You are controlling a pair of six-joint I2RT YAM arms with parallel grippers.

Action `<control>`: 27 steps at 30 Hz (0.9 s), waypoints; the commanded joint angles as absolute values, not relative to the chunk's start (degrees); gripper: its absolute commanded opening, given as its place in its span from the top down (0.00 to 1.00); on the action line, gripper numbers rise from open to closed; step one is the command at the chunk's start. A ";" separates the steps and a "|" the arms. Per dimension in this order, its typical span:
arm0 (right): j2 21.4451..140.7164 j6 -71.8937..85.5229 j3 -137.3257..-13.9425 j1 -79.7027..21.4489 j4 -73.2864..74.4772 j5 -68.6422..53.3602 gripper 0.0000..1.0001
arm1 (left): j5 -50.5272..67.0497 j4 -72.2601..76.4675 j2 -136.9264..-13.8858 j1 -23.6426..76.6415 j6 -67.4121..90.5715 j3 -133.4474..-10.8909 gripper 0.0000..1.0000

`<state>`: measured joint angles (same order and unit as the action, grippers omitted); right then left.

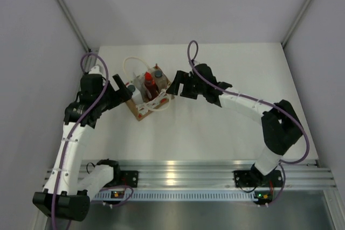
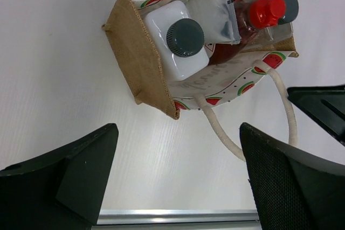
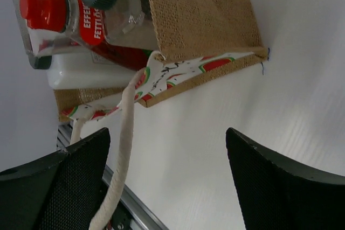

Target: Take the personal care products out of the canvas bag

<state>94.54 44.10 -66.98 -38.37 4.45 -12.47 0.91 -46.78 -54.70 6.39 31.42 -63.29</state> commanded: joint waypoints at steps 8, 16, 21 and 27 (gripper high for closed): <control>102.48 42.10 -77.16 -40.34 -1.49 -8.44 0.20 | 3.96 -45.70 -53.62 6.15 31.38 -64.07 0.02; 107.93 40.08 -80.16 -40.25 -0.09 -4.84 0.40 | 2.91 -45.79 -54.75 6.68 30.59 -66.26 0.02; 108.90 39.99 -78.49 -40.34 -0.09 -3.87 0.53 | -5.08 -45.97 -59.14 11.06 30.06 -73.10 0.02; 107.14 39.90 -75.41 -40.43 -0.79 -3.17 0.55 | -21.35 -49.56 -72.23 22.32 31.64 -81.46 0.02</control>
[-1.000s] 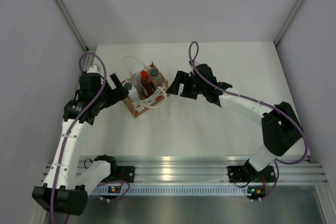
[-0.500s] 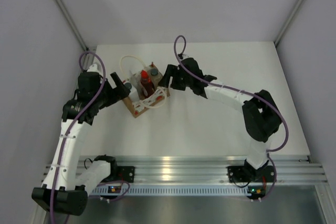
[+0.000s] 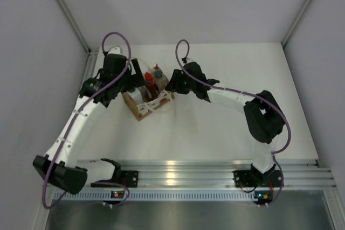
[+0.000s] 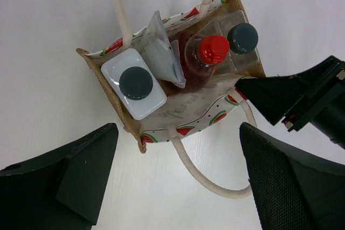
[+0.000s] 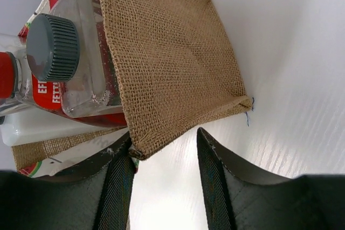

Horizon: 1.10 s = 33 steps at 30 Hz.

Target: Take the personal care products out of the canvas bag

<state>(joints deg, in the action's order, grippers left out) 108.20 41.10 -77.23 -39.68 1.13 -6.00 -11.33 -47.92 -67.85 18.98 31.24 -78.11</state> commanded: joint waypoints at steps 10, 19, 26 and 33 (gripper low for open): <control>106.35 41.48 -71.63 -40.52 -4.04 -2.55 0.62 | -29.26 -50.54 -89.02 30.92 35.85 -95.35 0.09; 106.35 41.66 -71.54 -40.43 -4.48 -2.55 0.63 | -34.00 -50.54 -96.59 34.19 36.12 -105.12 0.26; 105.82 41.40 -71.63 -40.34 -4.48 -2.20 0.63 | -38.41 -50.62 -98.08 34.10 36.82 -103.54 0.36; 105.47 41.05 -71.63 -40.34 -4.22 -2.20 0.63 | -39.73 -50.54 -99.14 34.01 37.97 -102.40 0.40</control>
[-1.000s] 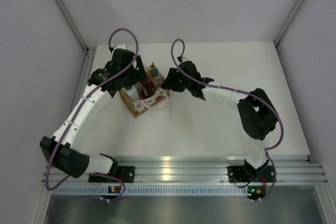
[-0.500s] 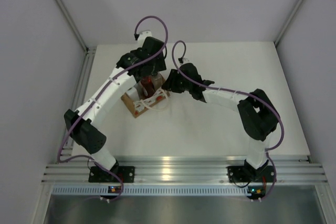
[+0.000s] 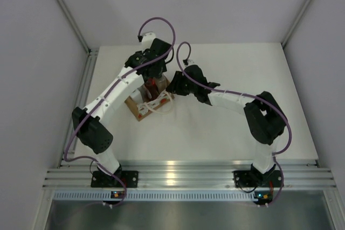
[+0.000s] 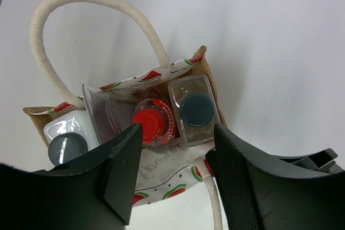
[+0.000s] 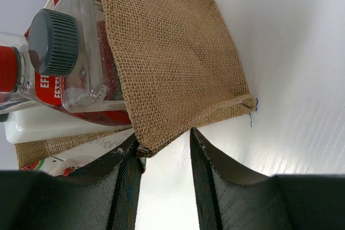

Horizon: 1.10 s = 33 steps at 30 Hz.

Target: Take the personal care products out of the canvas bag

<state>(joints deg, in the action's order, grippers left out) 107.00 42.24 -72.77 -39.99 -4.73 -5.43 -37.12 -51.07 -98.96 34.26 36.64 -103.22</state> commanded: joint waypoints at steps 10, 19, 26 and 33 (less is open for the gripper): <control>105.29 40.43 -71.81 -39.90 -3.78 -2.64 0.64 | -37.62 -50.54 -99.84 31.73 38.50 -98.00 0.41; 105.29 40.26 -71.81 -39.90 -3.60 -2.81 0.64 | -35.42 -50.54 -101.07 30.15 40.34 -95.81 0.45; 105.56 40.25 -71.81 -39.73 -3.60 -2.90 0.65 | -33.93 -50.45 -101.86 29.18 41.04 -94.83 0.46; 105.64 40.25 -71.98 -39.73 -3.60 -3.08 0.66 | -32.61 -50.45 -103.97 29.09 41.66 -94.22 0.45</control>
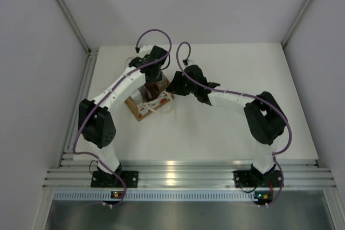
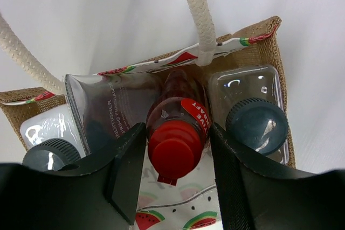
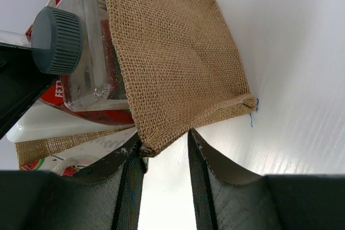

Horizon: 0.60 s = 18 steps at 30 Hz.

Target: Take the personal care products out of the canvas bag

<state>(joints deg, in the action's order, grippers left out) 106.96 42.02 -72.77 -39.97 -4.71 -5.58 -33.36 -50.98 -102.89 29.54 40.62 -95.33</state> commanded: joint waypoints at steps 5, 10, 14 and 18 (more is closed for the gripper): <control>105.73 40.17 -72.16 -39.64 -3.60 -3.34 0.66 | -32.26 -50.36 -105.38 28.74 42.27 -93.69 0.45; 106.17 40.25 -72.33 -39.73 -3.60 -3.60 0.67 | -31.73 -50.27 -106.70 28.48 42.80 -93.52 0.43; 106.52 40.43 -72.60 -39.64 -3.60 -3.95 0.67 | -31.20 -49.92 -107.58 28.30 43.42 -92.99 0.43; 106.87 40.52 -72.95 -39.55 -3.60 -4.13 0.67 | -30.06 -48.96 -108.19 28.30 43.50 -92.73 0.43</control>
<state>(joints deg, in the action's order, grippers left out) 106.96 42.02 -72.77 -39.94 -4.73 -5.67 -33.45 -50.13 -104.90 28.86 42.13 -95.09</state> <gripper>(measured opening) 0.338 0.578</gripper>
